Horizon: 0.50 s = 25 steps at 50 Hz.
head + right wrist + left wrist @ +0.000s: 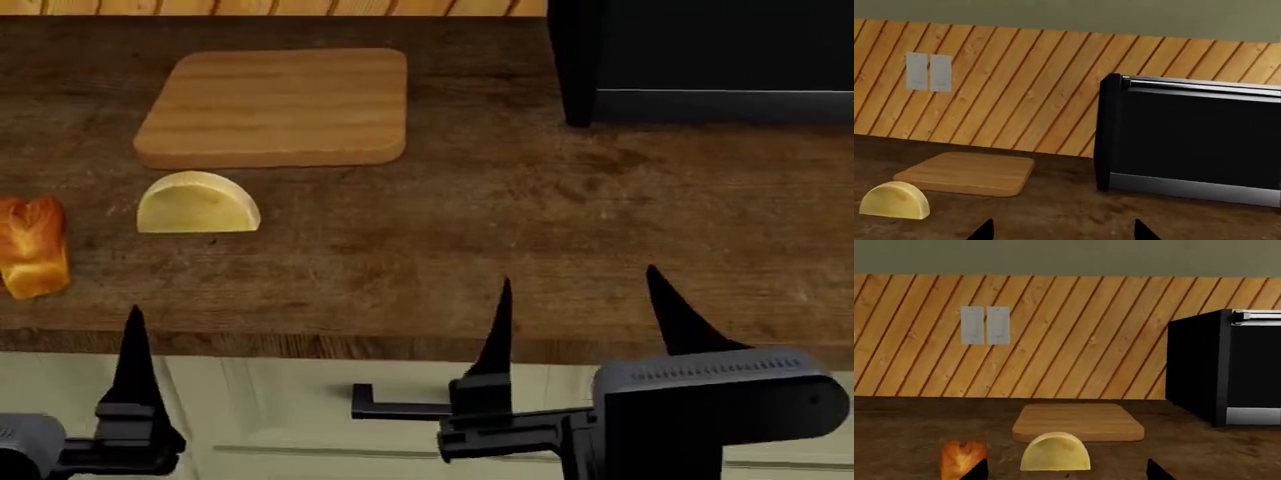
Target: Place the bread and cheese on the cutting board.
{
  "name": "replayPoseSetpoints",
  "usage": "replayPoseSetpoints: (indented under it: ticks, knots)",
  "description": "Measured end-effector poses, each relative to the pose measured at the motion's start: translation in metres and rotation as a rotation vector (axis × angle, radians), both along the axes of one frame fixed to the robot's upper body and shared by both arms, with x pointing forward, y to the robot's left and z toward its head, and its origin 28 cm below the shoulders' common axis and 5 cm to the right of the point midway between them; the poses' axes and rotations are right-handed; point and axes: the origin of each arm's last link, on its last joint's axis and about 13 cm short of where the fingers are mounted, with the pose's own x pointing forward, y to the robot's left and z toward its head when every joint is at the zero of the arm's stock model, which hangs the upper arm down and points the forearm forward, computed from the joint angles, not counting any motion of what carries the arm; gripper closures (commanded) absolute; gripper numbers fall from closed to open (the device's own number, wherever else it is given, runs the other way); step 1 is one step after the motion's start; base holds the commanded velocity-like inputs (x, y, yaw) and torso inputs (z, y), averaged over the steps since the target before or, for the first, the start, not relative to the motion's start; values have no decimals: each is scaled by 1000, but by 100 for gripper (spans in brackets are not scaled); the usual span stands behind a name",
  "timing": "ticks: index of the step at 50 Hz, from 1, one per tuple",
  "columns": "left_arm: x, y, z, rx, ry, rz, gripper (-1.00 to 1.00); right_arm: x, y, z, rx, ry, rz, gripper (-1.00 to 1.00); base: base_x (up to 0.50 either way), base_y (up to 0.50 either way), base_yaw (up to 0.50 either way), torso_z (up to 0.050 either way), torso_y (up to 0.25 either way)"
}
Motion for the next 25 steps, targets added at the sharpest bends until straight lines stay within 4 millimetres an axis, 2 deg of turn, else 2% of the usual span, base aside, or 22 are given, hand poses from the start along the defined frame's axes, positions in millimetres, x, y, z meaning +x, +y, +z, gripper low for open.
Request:
replayPoseSetpoints:
  ticks: [3,8,16,25]
  knots:
    - [-2,1,15,5,-47,10,-100,1,1,13,-20,-16,12,-100,44,109,0,50,0]
    - [-5,3,29,15,-99,16,-100,2,1,23,-50,-25,21,-100,205,500,0,49,0]
    - [-10,6,41,28,-145,27,-100,2,3,33,-91,-33,32,-100,339,431,0,0,0]
    - [-13,8,48,59,-181,50,-100,0,4,39,-116,-50,53,-100,500,69,0,0,0]
